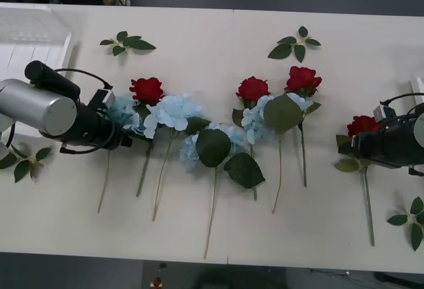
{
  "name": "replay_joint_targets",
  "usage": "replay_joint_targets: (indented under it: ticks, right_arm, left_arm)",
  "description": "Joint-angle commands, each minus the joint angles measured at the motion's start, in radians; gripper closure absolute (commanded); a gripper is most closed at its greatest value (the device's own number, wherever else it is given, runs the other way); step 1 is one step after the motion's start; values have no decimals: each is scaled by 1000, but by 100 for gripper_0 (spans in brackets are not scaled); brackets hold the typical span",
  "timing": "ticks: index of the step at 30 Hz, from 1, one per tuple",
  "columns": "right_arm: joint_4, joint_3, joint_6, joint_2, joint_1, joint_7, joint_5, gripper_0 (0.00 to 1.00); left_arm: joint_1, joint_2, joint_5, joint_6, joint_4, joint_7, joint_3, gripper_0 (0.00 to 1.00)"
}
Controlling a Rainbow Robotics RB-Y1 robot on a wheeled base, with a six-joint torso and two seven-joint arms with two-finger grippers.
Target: Put the red flowers into the right box and the blue flowers into the left box
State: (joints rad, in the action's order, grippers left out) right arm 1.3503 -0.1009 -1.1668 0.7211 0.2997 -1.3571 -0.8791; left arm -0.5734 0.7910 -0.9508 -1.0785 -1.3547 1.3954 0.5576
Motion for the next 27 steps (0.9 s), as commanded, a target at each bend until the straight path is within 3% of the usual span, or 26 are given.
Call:
replay_joint_targets:
  ticks: [1, 2, 3, 8, 10, 12, 13, 14, 15, 27]
  right_arm:
    - [-43, -22, 32, 54, 41, -23, 8, 0]
    - [-60, -40, 44, 58, 53, -23, 9, 4]
    - [-74, -57, 55, 64, 61, -25, 8, 16]
    - [-122, -88, 101, 67, 76, -25, 8, 54]
    - [-132, -89, 111, 67, 76, -27, 8, 71]
    - [-137, -89, 113, 69, 76, -28, 11, 98]
    - [-137, -89, 113, 70, 76, -28, 12, 100]
    - [-138, -89, 113, 70, 76, -30, 14, 100]
    - [-138, -89, 113, 72, 76, -30, 14, 100]
    - [-94, -62, 53, 92, 93, -36, -6, 100]
  left_arm:
    - [-43, -1, 23, 6, 37, -10, -4, 0]
    - [-52, -4, 29, 6, 48, -7, 7, 0]
    - [-62, -3, 35, 11, 55, -6, 24, 0]
    - [-80, -4, 55, 68, 72, -13, 94, 6]
    - [-80, -4, 63, 78, 74, -13, 107, 20]
    - [-80, -4, 72, 80, 74, -15, 113, 55]
    - [-80, -4, 73, 80, 74, -15, 114, 67]
    - [-80, -3, 73, 78, 74, -15, 113, 89]
    - [-80, -4, 75, 80, 74, -15, 114, 95]
    - [-89, 54, 89, 78, 32, -12, 114, 100]
